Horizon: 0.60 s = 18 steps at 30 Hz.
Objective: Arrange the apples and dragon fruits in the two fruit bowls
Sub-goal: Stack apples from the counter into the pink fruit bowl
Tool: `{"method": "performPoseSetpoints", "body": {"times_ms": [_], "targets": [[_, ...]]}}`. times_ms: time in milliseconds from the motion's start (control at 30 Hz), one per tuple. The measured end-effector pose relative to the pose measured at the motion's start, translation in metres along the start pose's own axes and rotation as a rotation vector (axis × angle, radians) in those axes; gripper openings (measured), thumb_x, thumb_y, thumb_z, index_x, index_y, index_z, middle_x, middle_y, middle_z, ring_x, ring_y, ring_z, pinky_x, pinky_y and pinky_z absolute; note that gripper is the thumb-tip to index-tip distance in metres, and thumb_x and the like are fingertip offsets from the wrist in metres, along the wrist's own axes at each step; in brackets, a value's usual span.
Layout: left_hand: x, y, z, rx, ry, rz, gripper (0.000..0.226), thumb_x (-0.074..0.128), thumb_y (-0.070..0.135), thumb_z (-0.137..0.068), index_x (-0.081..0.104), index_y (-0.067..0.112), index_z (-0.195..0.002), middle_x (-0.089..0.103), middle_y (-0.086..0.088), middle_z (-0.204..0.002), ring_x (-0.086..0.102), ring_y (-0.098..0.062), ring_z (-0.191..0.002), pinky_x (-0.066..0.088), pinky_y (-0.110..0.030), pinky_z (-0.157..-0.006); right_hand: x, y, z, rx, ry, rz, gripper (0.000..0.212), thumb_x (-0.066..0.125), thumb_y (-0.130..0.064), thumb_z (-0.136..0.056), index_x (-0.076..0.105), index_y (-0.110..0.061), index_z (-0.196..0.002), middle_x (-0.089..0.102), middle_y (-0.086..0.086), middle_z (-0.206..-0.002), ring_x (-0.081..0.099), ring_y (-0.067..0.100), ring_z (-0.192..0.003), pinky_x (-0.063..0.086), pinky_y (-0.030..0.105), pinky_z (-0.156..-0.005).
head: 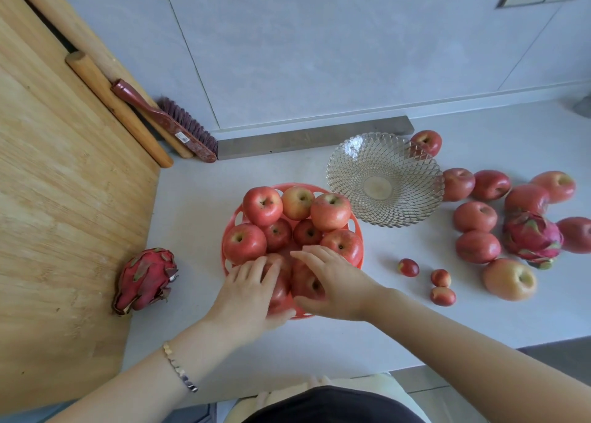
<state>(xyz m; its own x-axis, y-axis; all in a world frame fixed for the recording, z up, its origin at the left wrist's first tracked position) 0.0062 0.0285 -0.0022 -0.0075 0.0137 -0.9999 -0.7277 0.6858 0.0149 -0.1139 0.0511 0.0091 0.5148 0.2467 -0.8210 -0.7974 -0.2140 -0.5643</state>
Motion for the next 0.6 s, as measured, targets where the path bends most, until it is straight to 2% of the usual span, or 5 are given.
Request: {"method": "performPoseSetpoints", "body": {"times_ms": [133,233,367,500,600], "targets": [[-0.021,0.002,-0.022,-0.101,-0.032,0.243,0.055,0.046,0.054,-0.074,0.069,0.012,-0.102,0.066,-0.008,-0.107,0.067,-0.03,-0.09,0.055,-0.041,-0.077,-0.042,0.034,0.013,0.076,0.373,-0.161,0.042,0.056,-0.037,-0.076,0.066,-0.009,-0.106,0.065,0.01,-0.107,0.056,0.02,-0.105,0.043,0.029,-0.096],[-0.04,0.012,-0.043,-0.08,0.029,0.364,0.032,0.058,0.034,-0.081,0.069,0.012,-0.101,0.064,-0.004,-0.111,0.065,-0.027,-0.094,0.052,-0.035,-0.079,-0.069,0.092,0.041,0.411,0.651,-0.114,0.025,0.063,-0.019,-0.08,0.066,-0.008,-0.102,0.062,0.011,-0.102,0.056,0.028,-0.102,0.045,0.036,-0.091],[-0.053,0.033,-0.059,0.022,0.05,0.408,0.04,0.04,0.042,-0.078,0.068,0.016,-0.092,0.065,0.003,-0.1,0.064,-0.021,-0.089,0.053,-0.034,-0.075,-0.031,0.173,0.08,0.992,0.22,0.072,0.045,0.052,-0.032,-0.088,0.044,-0.021,-0.131,0.046,0.013,-0.125,0.043,0.032,-0.12,0.04,0.041,-0.096],[-0.056,0.045,-0.064,0.035,0.054,0.488,0.038,0.04,0.042,-0.078,0.068,0.018,-0.089,0.064,0.008,-0.098,0.061,-0.016,-0.092,0.052,-0.032,-0.078,0.009,0.191,0.087,0.949,-0.03,0.171,0.039,0.048,-0.028,-0.09,0.043,-0.019,-0.128,0.042,0.011,-0.122,0.047,0.03,-0.115,0.041,0.036,-0.089],[-0.056,0.046,-0.068,-0.011,0.031,0.618,0.018,0.053,0.028,-0.084,0.067,0.016,-0.089,0.063,0.008,-0.096,0.058,-0.009,-0.089,0.049,-0.027,-0.08,0.0,0.183,0.08,0.942,0.161,-0.046,0.034,0.053,-0.022,-0.088,0.051,-0.015,-0.122,0.05,0.011,-0.116,0.056,0.03,-0.102,0.039,0.026,-0.08]]}}
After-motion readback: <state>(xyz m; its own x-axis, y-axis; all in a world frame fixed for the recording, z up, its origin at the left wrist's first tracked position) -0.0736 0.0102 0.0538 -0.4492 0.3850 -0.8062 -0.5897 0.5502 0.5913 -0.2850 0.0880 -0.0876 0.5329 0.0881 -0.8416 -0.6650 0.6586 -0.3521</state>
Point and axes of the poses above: each hand's wrist, its own z-axis away from the middle knuckle, its own x-axis out of the palm, y = z × x, the point moved 7 cm from there along -z, towards the middle knuckle
